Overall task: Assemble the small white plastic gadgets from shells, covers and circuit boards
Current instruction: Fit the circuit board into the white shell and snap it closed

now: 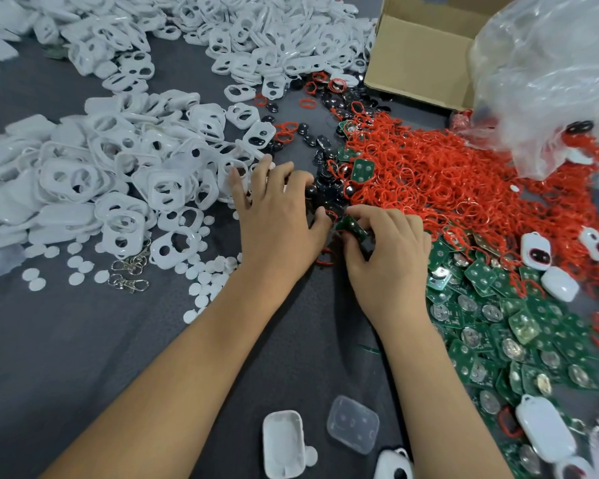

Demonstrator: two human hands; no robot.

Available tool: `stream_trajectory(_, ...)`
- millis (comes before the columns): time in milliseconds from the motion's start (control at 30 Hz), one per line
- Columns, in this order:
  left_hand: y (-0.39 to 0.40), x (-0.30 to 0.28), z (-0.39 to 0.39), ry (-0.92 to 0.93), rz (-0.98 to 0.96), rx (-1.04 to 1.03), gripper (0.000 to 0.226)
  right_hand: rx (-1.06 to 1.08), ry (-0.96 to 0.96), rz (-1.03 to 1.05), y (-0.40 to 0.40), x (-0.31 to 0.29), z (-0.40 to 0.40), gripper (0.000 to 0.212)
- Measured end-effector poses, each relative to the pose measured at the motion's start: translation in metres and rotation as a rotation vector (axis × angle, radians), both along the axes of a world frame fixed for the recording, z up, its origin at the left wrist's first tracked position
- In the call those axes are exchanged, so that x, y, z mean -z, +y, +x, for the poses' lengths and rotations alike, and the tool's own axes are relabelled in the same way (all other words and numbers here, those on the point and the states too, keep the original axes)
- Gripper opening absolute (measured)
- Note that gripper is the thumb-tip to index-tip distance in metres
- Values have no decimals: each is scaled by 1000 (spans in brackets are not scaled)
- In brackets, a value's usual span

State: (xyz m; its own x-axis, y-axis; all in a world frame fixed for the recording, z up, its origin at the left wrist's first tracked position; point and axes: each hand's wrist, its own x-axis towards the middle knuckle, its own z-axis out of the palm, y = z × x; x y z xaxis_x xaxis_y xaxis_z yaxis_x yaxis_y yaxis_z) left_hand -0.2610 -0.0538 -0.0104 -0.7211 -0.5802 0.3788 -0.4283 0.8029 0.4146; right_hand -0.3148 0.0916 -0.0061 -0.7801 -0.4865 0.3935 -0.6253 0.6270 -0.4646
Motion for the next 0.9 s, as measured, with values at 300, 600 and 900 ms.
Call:
stream_trajectory(300,1,-3,1,-50,5,19,48,2,-13,22,0,-1,1,31)
stream_trajectory(600,0,1,0,-83,-9,21,33,7,-17,14,1,0,1,31)
stream_trajectory(900,-2,-3,1,88,42,22,23,-23,-15,-29,1,-1,2,28)
